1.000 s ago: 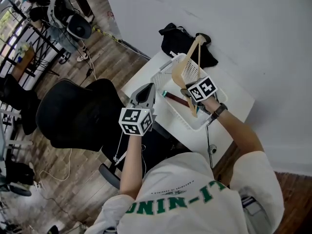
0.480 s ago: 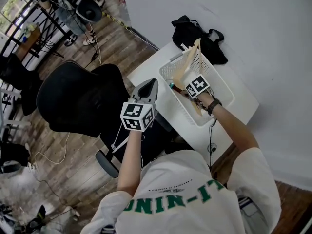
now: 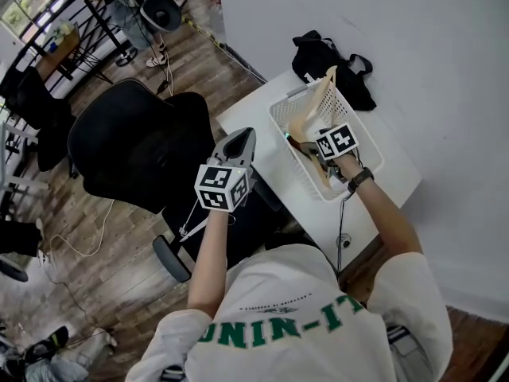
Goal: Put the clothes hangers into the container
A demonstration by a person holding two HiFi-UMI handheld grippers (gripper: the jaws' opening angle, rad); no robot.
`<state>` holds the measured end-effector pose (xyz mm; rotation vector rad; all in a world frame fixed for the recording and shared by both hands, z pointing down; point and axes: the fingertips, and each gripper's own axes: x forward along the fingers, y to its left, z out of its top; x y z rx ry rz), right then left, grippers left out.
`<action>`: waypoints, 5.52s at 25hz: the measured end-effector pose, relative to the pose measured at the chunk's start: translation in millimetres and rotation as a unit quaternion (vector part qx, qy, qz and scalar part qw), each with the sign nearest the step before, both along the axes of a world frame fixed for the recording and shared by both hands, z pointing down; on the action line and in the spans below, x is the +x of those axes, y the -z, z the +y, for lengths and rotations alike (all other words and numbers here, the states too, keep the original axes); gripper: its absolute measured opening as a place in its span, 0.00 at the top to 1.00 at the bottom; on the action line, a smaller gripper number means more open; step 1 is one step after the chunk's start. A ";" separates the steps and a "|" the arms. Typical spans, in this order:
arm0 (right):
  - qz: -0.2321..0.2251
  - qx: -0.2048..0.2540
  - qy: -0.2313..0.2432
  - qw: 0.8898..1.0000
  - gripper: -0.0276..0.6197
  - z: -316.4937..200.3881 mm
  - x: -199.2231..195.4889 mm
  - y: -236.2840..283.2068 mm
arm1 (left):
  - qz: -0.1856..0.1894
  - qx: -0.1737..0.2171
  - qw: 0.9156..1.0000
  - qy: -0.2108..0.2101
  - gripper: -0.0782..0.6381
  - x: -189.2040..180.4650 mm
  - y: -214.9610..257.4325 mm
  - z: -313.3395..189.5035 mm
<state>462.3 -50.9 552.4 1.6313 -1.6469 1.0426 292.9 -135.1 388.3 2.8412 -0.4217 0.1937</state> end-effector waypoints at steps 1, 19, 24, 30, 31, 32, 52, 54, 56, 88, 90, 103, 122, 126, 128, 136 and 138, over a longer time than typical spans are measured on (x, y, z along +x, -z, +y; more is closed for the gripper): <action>0.005 0.011 0.002 1.000 0.39 0.0 -2.4 8.8 | 0.001 0.000 1.000 0.003 0.89 -4.1 0.9 1.4; 0.017 0.199 0.113 0.973 0.38 -30.5 -158.0 140.1 | -0.007 0.003 0.996 0.094 0.89 -143.2 -1.0 3.9; -0.018 0.194 0.150 0.969 0.37 -36.9 -234.0 115.3 | -0.018 -0.013 0.989 0.148 0.89 -213.3 -25.6 1.6; -0.065 0.147 0.206 0.965 0.36 -39.9 -324.1 59.4 | -0.033 -0.042 0.976 0.210 0.89 -290.3 -70.8 0.0; -0.070 0.138 0.218 0.964 0.36 -39.4 -338.0 47.8 | -0.039 -0.045 0.974 0.219 0.89 -300.9 -79.0 0.8; -0.075 0.129 0.229 0.962 0.36 -38.7 -351.1 35.5 | -0.044 -0.046 0.972 0.226 0.89 -310.1 -87.0 1.9; -0.018 -0.069 0.545 0.836 0.41 -46.4 -476.4 -298.3 | -0.086 -0.139 0.935 0.314 0.89 -397.1 -285.7 -19.5; 0.007 -0.092 0.577 0.811 0.42 -52.5 -469.5 -328.7 | -0.087 -0.147 0.932 0.320 0.89 -401.6 -301.8 -25.2; 0.046 -0.096 0.620 0.777 0.42 -61.9 -461.3 -355.0 | -0.087 -0.155 0.929 0.323 0.89 -403.8 -317.7 -28.4; 0.121 -0.071 0.800 0.583 0.73 -1.9 -477.7 -370.5 | -0.080 -0.185 0.915 0.350 0.89 -433.0 -326.6 -14.6; 0.094 -0.074 0.779 0.615 0.73 6.0 -486.0 -356.0 | -0.076 -0.183 0.916 0.348 0.89 -433.0 -314.0 -11.4; -0.060 -0.061 0.555 0.827 0.74 13.1 -491.5 -266.5 | -0.041 -0.139 0.928 0.342 0.89 -445.5 -221.5 12.4; -0.132 0.102 0.365 0.916 0.74 12.4 -477.2 -95.6 | -0.056 -0.088 0.949 0.298 0.89 -427.8 -137.2 30.3; -0.145 0.143 0.332 0.921 0.74 16.5 -463.4 -48.0 | -0.059 -0.070 0.955 0.283 0.89 -418.1 -118.3 31.3; -0.151 0.166 0.304 0.926 0.74 14.8 -447.2 -25.5 | -0.059 -0.061 0.960 0.268 0.89 -403.5 -111.0 27.2; -0.198 0.213 0.169 0.942 0.74 6.6 -369.2 54.4 | -0.042 -0.029 0.979 0.197 0.89 -328.4 -68.1 5.5; -0.194 0.233 0.144 0.942 0.74 6.3 -346.1 73.6 | -0.039 -0.019 0.984 0.175 0.89 -303.6 -56.1 1.3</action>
